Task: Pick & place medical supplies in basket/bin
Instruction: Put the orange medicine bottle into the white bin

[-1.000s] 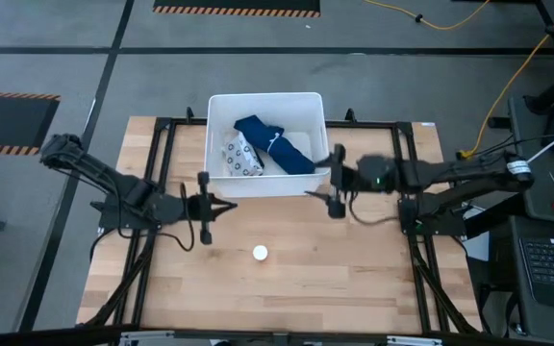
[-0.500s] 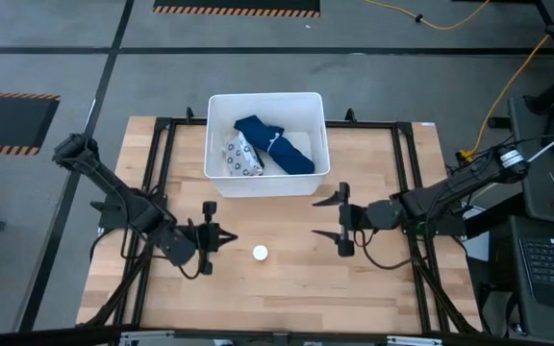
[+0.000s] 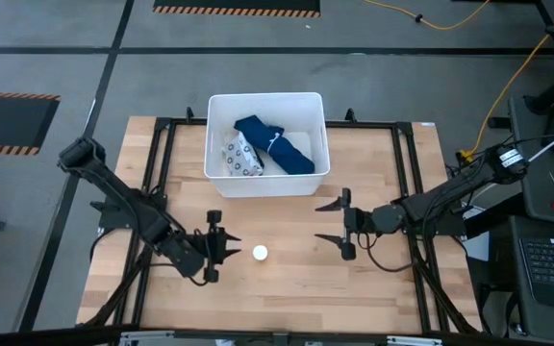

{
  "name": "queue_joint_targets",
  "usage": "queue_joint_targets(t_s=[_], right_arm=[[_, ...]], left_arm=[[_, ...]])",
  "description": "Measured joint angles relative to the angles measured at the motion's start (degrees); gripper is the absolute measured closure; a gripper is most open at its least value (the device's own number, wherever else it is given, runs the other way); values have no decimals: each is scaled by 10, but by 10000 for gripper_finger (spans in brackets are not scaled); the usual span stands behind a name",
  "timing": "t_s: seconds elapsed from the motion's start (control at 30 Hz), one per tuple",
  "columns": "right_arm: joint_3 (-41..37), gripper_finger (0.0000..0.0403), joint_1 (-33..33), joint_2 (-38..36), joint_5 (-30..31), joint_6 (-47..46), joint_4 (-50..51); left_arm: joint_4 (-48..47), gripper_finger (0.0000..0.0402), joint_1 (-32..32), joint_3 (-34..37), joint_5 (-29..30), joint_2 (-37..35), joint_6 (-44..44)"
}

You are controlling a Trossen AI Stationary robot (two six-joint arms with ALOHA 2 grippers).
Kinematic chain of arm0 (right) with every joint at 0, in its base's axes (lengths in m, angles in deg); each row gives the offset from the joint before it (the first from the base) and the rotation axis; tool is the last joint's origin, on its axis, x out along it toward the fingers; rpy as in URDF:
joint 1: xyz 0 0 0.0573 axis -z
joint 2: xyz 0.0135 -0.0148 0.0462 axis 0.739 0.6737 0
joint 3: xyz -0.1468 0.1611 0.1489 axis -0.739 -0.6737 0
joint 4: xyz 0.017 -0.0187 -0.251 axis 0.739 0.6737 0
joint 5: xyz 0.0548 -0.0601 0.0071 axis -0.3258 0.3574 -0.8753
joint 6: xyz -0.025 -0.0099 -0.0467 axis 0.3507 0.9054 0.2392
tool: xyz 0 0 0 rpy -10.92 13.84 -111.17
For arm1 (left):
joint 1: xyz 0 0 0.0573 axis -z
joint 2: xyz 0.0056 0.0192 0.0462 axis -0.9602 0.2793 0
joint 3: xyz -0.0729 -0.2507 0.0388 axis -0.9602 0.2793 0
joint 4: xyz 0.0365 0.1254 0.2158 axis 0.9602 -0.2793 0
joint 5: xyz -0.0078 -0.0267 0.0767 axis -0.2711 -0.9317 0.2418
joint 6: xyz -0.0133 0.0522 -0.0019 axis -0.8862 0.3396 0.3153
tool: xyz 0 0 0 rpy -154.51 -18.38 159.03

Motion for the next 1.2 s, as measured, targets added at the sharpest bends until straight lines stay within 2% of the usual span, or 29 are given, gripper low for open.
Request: queue_joint_targets(t_s=[0.3, 0.5, 0.67, 0.83, 1.0, 1.2], right_arm=[[0, 68, 0, 0, -1, -16, 8], [0, 68, 0, 0, -2, -18, 8], [0, 68, 0, 0, -2, -21, 9], [0, 68, 0, 0, -2, -75, 14], [0, 68, 0, 0, -2, -77, 30], [0, 68, 0, 0, -2, -73, 48]], left_arm=[[25, 178, 0, 0, 27, 29, 1], [36, 128, 0, 0, 27, 63, -4], [36, 120, 0, 0, 14, 93, -46], [36, 125, 0, 0, 15, 123, -84], [40, 127, -1, 0, 19, 159, -130], [83, 128, -3, 0, 48, 214, -164]])
